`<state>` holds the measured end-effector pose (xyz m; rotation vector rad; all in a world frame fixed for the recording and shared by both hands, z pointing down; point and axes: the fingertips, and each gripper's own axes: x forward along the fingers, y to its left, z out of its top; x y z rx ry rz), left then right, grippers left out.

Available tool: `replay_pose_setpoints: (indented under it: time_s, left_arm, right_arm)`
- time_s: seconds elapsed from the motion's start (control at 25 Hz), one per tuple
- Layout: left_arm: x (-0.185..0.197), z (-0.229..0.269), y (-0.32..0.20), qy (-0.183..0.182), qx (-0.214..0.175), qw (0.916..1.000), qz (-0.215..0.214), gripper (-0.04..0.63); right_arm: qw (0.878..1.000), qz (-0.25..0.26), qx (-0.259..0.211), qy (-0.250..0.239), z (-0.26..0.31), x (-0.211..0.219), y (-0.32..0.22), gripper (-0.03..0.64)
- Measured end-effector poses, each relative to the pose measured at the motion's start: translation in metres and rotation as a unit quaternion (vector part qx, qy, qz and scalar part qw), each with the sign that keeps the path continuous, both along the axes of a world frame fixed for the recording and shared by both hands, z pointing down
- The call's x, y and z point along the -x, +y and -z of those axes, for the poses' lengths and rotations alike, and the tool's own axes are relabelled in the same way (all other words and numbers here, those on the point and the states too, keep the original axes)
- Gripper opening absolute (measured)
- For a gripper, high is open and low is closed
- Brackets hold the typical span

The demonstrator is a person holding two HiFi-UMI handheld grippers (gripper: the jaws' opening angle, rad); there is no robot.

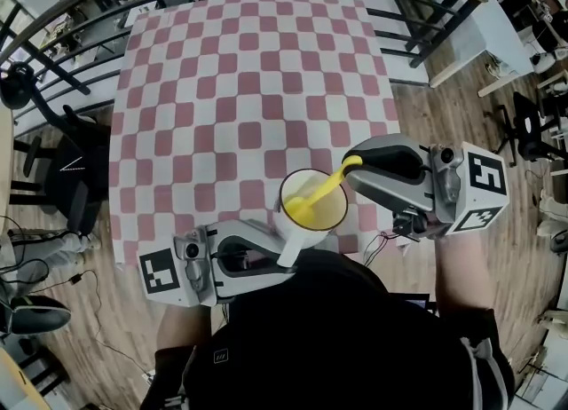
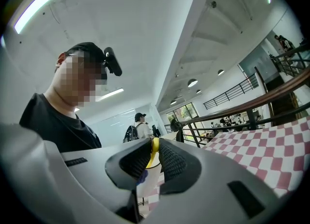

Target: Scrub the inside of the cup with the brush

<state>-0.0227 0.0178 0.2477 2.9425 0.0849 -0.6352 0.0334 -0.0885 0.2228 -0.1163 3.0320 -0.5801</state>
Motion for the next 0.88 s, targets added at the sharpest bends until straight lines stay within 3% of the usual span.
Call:
replay_pose_setpoints:
  time_s: [0.2, 0.36, 0.48, 0.6, 0.88]
  left_arm:
    - [0.004, 0.004, -0.031, -0.006, 0.003, 0.9999, 0.009, 0.04]
    - [0.006, 0.001, -0.051, -0.01, -0.004, 0.9996, 0.027, 0.04]
    - [0.009, 0.002, -0.067, -0.01, -0.012, 0.9995, 0.028, 0.04]
    - [0.012, 0.009, -0.073, -0.007, -0.022, 0.9996, 0.015, 0.04]
    - [0.019, 0.019, -0.071, 0.047, -0.003, 0.9986, -0.022, 0.04]
  right_arm:
    - [1.0, -0.001, -0.01, 0.009, 0.008, 0.011, -0.035, 0.051]
    - [0.997, -0.03, -0.073, 0.025, 0.023, 0.01, -0.047, 0.053]
    - [0.992, -0.033, -0.112, 0.057, 0.036, 0.013, -0.061, 0.052]
    - [0.986, -0.002, -0.134, 0.103, 0.047, 0.019, -0.065, 0.052]
    - [0.982, 0.092, -0.078, 0.144, 0.046, 0.019, -0.049, 0.046]
